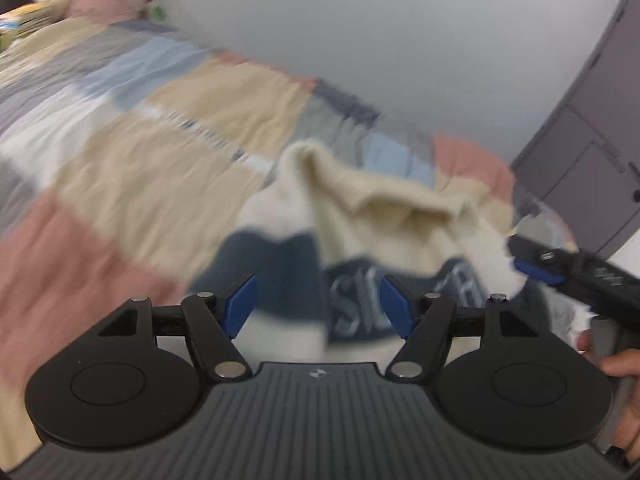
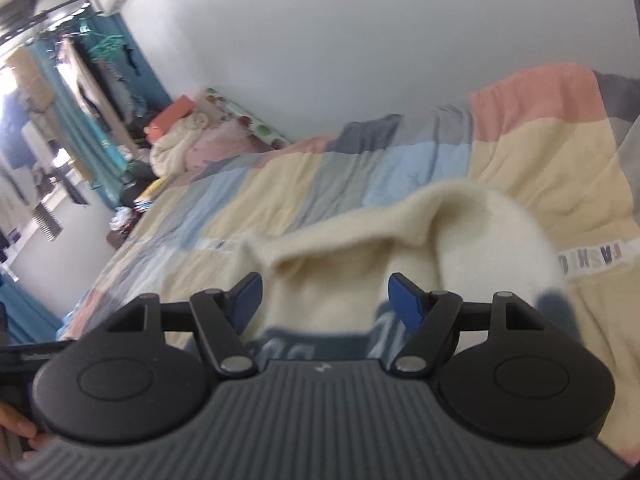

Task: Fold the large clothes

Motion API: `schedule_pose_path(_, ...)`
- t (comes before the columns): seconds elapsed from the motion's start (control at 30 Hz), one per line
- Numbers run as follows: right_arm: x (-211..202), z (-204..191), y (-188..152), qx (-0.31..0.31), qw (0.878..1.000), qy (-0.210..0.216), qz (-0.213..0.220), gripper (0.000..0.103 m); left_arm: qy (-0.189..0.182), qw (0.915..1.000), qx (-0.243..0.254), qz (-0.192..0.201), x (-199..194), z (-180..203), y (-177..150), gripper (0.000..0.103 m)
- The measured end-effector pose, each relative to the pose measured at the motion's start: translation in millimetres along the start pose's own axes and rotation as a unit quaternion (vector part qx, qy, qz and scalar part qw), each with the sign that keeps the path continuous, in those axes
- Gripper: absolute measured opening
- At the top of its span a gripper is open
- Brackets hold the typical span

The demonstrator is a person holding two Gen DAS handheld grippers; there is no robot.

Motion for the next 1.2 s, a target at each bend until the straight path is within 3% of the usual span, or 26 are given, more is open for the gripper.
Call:
schedule_pose_path(0.33, -91.4, -55.5, -42.1, -0.067, 0.997, -0.010, 0.025, 0.072, 0.009, 0.9999, -0.013, 0.004, -79.2, 8.0, -79.0, 0.073)
schedule_pose_path(0.5, -115.5, -67.8, -67.1, -0.080, 0.996, -0.028, 0.031, 0.072, 0.036, 0.9988, -0.020, -0.024, -92.7, 6.6, -118.5, 0.073)
schedule_pose_path(0.73, -124.6, -68.6, -113.4, -0.070, 0.997, -0.040, 0.006, 0.072, 0.036, 0.9980, -0.014, -0.051, -93.2, 3.8, -160.4, 0.073)
schedule_pose_path(0.93, -121.3, -44.0, -145.2, -0.075, 0.995, -0.066, -0.024, 0.072, 0.020, 0.9981, 0.005, -0.057, -90.0, 13.1, -182.9, 0.072)
schedule_pose_path(1.1, -114.0, -33.9, -148.5, -0.073, 0.995, -0.066, -0.019, 0.072, 0.059, 0.9942, 0.043, -0.079, -66.8, 8.3, -203.9, 0.068)
schedule_pose_path(1.2, -110.1, -34.4, -149.6, -0.088, 0.993, -0.072, -0.009, 0.072, 0.080, 0.9908, 0.070, -0.084, -58.0, 4.7, -211.3, 0.056)
Point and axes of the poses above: each gripper's, at about its wrist camera, not at the fingertips, and x roughly the way its jaws point, z to its right, y to its top, the point moved 8 cm from there along x, roughly the way its jaws point, and after that the axes turned 3 degrees about z, right-handed, at the moved point
